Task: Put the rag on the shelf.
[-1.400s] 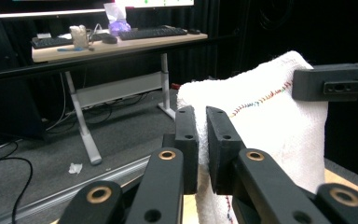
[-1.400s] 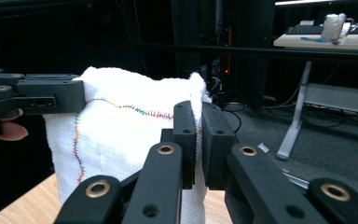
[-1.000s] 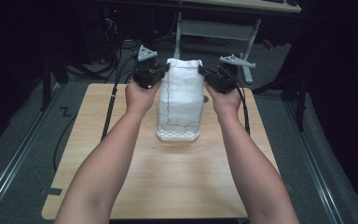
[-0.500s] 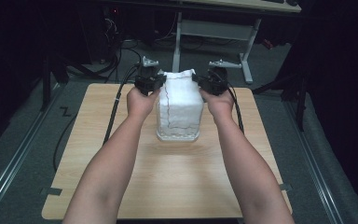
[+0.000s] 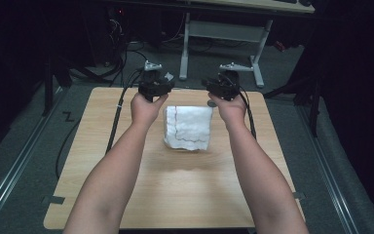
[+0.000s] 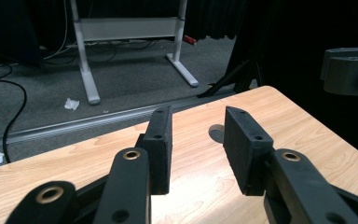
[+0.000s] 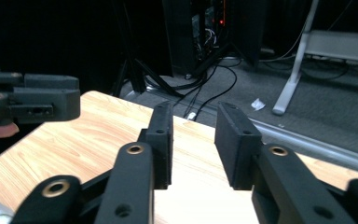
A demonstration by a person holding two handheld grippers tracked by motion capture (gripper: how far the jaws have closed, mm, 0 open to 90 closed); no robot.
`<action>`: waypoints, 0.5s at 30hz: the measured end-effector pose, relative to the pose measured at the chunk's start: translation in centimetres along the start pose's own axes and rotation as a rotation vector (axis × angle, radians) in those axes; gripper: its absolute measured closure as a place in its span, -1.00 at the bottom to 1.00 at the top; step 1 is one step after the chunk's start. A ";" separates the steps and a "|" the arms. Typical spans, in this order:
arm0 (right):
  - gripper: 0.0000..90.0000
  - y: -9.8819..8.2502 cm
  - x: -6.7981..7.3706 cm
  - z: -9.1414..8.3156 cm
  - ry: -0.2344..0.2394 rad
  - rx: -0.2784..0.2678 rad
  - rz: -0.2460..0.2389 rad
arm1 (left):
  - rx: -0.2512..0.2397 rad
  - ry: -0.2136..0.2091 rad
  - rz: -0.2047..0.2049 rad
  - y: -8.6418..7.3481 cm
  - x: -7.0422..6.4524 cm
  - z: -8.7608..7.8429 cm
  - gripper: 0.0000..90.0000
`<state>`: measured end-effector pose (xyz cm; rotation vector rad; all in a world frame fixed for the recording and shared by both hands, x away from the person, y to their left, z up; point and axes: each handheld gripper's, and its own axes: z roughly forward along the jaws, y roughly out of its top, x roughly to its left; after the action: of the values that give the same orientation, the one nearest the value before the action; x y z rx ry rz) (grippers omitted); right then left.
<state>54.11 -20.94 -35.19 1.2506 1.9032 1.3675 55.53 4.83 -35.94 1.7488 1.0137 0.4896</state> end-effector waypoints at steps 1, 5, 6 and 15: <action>0.45 0.0 0.1 -0.1 -0.005 -0.001 -0.011 | 0.000 0.002 0.003 0.0 -0.1 -0.1 0.39; 0.42 -0.1 0.3 -0.4 -0.007 -0.007 -0.021 | -0.008 0.011 0.017 0.1 -0.3 -0.5 0.40; 0.42 -0.1 0.3 -0.5 -0.008 -0.008 -0.025 | -0.012 0.010 0.017 0.2 -0.4 -0.6 0.40; 0.38 -0.9 0.7 -1.7 -0.039 -0.002 -0.066 | -0.033 0.018 0.042 0.4 -0.3 -2.6 0.34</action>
<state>52.09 -21.27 -35.22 1.1945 1.8989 1.3022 53.63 6.02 -34.51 1.7416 0.9783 0.5466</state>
